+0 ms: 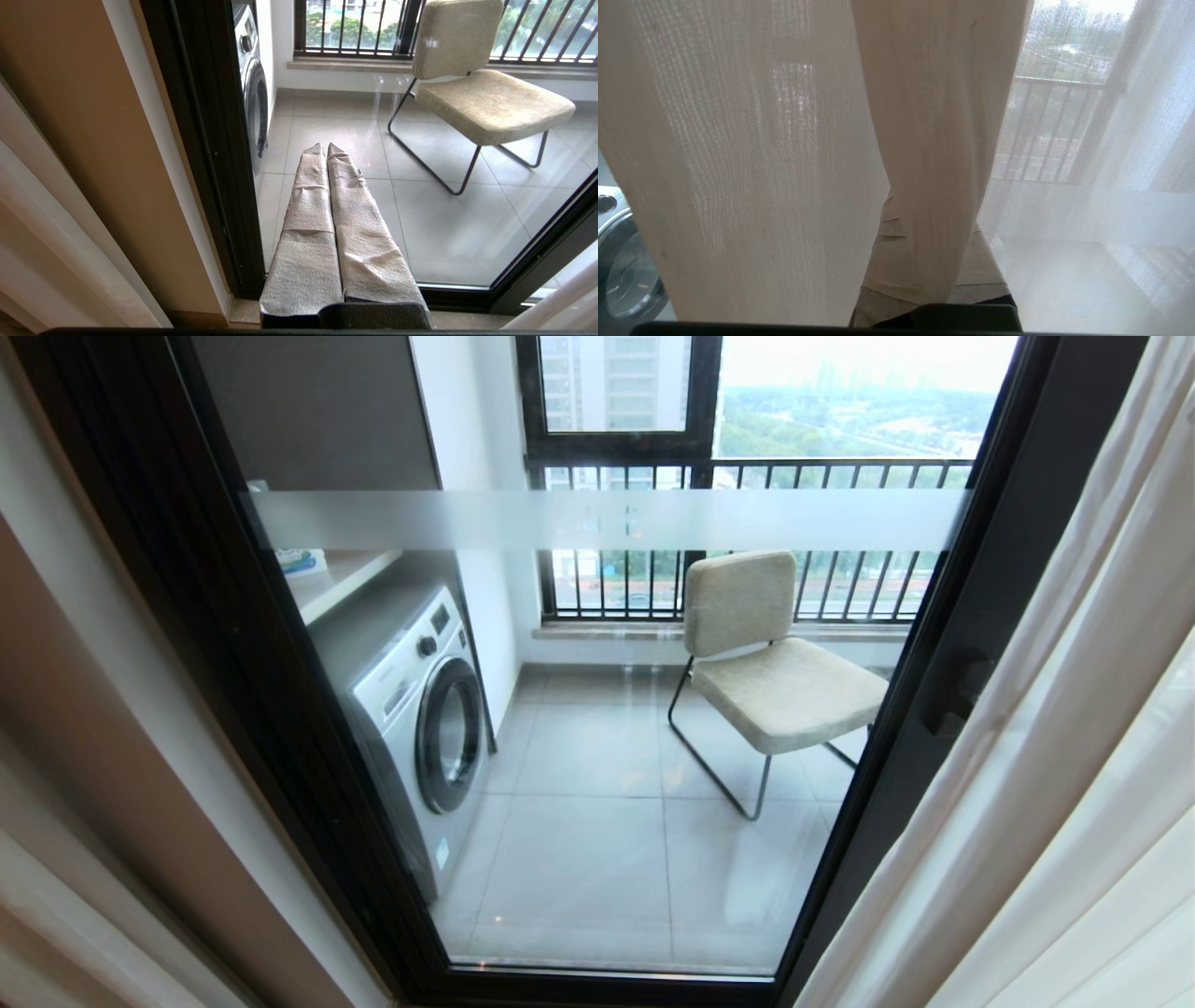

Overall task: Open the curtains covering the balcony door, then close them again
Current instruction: Pull the inner curtains open on both sides

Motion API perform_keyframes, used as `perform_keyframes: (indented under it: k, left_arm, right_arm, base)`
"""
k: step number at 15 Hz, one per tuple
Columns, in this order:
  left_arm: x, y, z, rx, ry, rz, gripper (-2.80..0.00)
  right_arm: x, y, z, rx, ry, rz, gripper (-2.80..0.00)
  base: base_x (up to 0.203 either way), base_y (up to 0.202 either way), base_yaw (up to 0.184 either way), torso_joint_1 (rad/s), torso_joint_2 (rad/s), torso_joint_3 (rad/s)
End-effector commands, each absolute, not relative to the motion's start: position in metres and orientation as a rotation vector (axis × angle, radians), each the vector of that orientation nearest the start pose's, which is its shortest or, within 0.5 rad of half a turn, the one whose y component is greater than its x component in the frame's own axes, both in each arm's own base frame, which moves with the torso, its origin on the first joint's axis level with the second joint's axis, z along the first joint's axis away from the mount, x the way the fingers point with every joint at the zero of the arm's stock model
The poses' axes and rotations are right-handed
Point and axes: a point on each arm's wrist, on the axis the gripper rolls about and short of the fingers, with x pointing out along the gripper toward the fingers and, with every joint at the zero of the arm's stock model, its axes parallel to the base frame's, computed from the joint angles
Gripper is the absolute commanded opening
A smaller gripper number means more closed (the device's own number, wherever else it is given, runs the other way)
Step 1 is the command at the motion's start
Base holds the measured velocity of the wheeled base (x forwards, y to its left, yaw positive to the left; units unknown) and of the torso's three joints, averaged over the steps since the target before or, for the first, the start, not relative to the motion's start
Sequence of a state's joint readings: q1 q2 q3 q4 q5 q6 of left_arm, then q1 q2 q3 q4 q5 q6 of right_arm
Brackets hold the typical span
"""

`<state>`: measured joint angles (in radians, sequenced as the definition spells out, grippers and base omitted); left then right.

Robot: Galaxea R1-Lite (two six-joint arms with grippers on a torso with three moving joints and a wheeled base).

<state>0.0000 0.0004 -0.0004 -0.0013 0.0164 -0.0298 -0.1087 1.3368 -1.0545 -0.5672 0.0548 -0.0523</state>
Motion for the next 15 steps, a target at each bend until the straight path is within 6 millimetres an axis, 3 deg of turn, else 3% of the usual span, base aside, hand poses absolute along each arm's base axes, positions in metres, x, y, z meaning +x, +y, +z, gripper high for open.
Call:
perform_keyframes:
  k: [1,10,15]
  left_arm:
    - [-0.0228,0.0004,0.0756,-0.031,-0.002,0.017,-2.8]
    - [-0.0229,0.0004,0.076,-0.031,-0.003,0.017,-2.8]
    - [-0.0228,0.0004,0.0756,-0.031,-0.002,0.017,-2.8]
  right_arm:
    - [0.2151,-0.0222,0.3454,-0.076,-0.289,-0.06,-2.8]
    - [0.2155,-0.0223,0.3403,-0.075,-0.274,-0.059,-2.8]
    - [0.215,-0.0222,0.3402,-0.075,-0.274,-0.059,-2.8]
  base:
    - [0.0,0.0,0.0,0.0,0.0,0.0]
    - [0.0,0.0,0.0,0.0,0.0,0.0]
    - [-0.001,-0.138,-0.001,0.002,0.0,0.003]
